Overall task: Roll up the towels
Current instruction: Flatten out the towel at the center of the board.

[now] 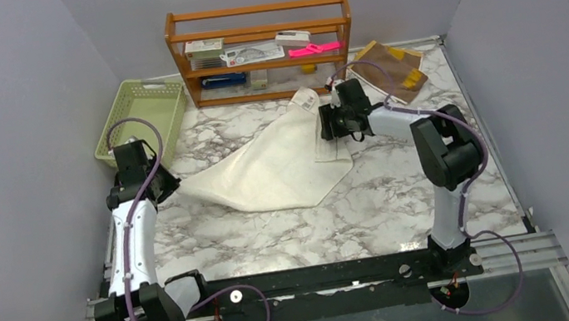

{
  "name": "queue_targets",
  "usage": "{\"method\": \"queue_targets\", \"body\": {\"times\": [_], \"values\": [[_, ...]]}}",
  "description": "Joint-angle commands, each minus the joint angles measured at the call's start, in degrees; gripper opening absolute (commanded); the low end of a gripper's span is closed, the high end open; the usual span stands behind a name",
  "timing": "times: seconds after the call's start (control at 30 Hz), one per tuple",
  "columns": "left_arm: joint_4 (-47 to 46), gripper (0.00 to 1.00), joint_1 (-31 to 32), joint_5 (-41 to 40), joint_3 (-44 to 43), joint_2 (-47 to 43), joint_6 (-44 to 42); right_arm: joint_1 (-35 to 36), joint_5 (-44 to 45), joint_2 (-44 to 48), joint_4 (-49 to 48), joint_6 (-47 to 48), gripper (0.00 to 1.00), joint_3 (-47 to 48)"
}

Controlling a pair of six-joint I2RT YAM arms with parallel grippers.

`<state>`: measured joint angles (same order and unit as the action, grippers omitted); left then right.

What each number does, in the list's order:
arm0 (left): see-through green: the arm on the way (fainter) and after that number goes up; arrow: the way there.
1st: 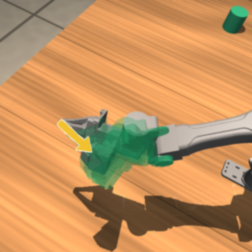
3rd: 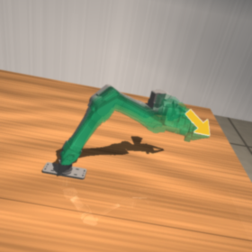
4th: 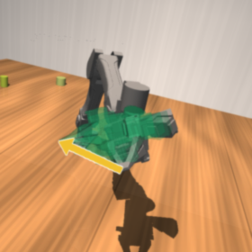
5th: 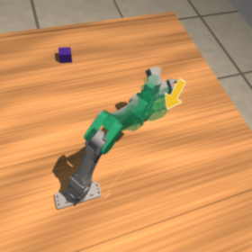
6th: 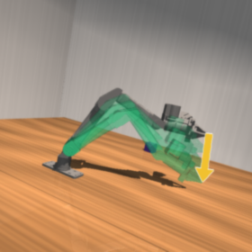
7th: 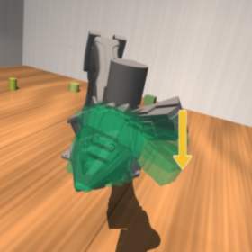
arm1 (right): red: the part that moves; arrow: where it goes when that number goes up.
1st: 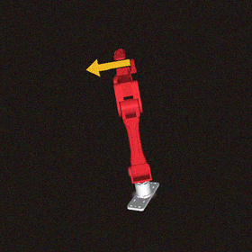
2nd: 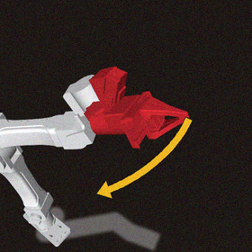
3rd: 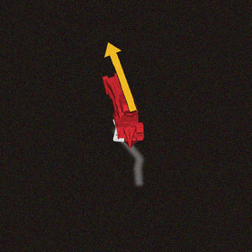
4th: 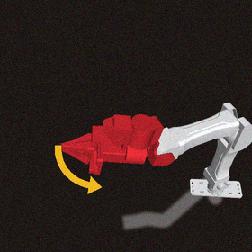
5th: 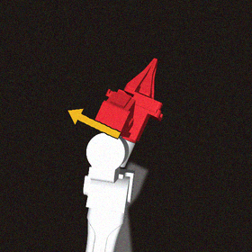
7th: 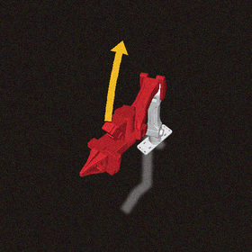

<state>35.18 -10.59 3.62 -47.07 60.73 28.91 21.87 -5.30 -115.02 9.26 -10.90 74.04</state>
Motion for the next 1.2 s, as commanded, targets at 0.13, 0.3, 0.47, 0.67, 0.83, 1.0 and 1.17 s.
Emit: {"method": "queue_targets", "body": {"times": [0.13, 0.3, 0.47, 0.67, 0.83, 1.0, 1.17], "values": [[-4.12, 0.00, -2.06, 3.20, -6.64, 3.52, -1.97, 0.45, -9.71, 19.89, 0.85, -10.81, 0.54, -29.12], [-9.62, 0.00, -2.27, 7.15, -4.39, 2.29, -1.41, 0.45, -13.04, 38.63, 7.35, -16.33, 0.57, -39.17], [-12.28, 0.00, -2.25, 12.70, -2.63, 2.81, -1.96, 0.44, -3.64, 53.18, 12.70, -12.47, 0.71, -35.73], [-12.33, 0.00, -2.26, 11.48, -3.13, 1.99, -2.63, 0.39, 5.59, 44.49, 8.53, -3.90, 0.85, -25.87], [-12.37, 0.00, -2.25, 13.12, -2.89, 1.49, -2.30, -2.62, 3.09, 32.30, 4.51, -3.36, 0.85, -18.66], [-13.04, 0.00, -2.31, 14.95, -1.03, 1.22, -3.35, -4.77, 1.29, 23.72, 3.84, -3.11, 0.85, -15.01], [-14.18, 0.00, -2.26, 16.06, 0.68, 1.47, -2.89, -4.72, 0.56, 17.62, 3.38, -1.82, 0.84, -14.89]]}}
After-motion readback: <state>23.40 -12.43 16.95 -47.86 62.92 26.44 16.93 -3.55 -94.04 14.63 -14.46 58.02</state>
